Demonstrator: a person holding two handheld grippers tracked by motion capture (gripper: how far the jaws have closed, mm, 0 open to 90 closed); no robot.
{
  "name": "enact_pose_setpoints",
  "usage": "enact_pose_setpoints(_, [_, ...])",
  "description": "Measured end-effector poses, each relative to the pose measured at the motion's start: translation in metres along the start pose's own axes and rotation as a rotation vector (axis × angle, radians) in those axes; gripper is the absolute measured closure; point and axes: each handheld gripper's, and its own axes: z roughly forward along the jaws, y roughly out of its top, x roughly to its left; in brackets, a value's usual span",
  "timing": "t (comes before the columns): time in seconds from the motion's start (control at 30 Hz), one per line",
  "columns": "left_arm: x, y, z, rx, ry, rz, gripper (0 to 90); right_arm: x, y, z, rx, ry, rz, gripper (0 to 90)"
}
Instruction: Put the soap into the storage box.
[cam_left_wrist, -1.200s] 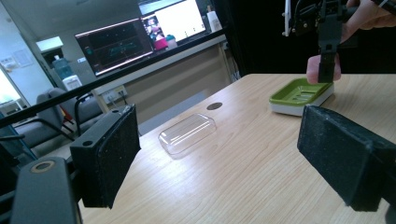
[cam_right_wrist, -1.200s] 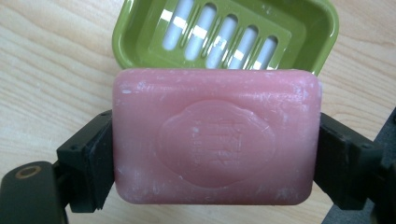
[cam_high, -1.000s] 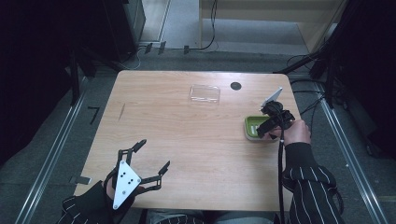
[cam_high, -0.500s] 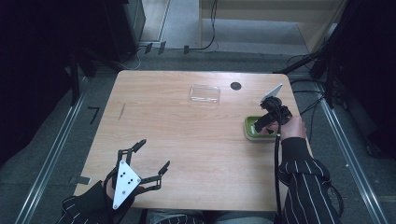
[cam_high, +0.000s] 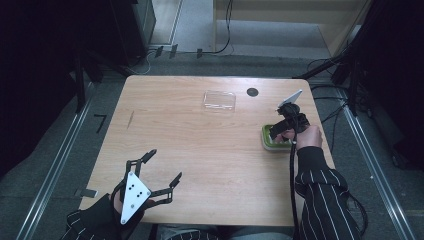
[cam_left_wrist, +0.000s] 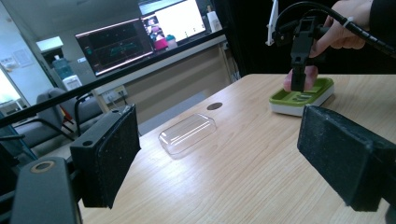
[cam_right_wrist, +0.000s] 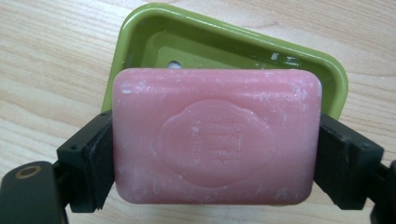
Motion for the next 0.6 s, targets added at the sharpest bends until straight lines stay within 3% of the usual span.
enact_pose_setpoints(0.17, [0.000,0.000,0.000,0.000,-0.002,0.003,13.6,-0.003,0.000,0.005,-0.011,0.015,0.032,13.6])
enact_pose_setpoints(0.6, [0.000,0.000,-0.001,0.001,0.005,-0.005,13.6,-0.002,0.005,0.020,0.010,0.008,0.063,13.6])
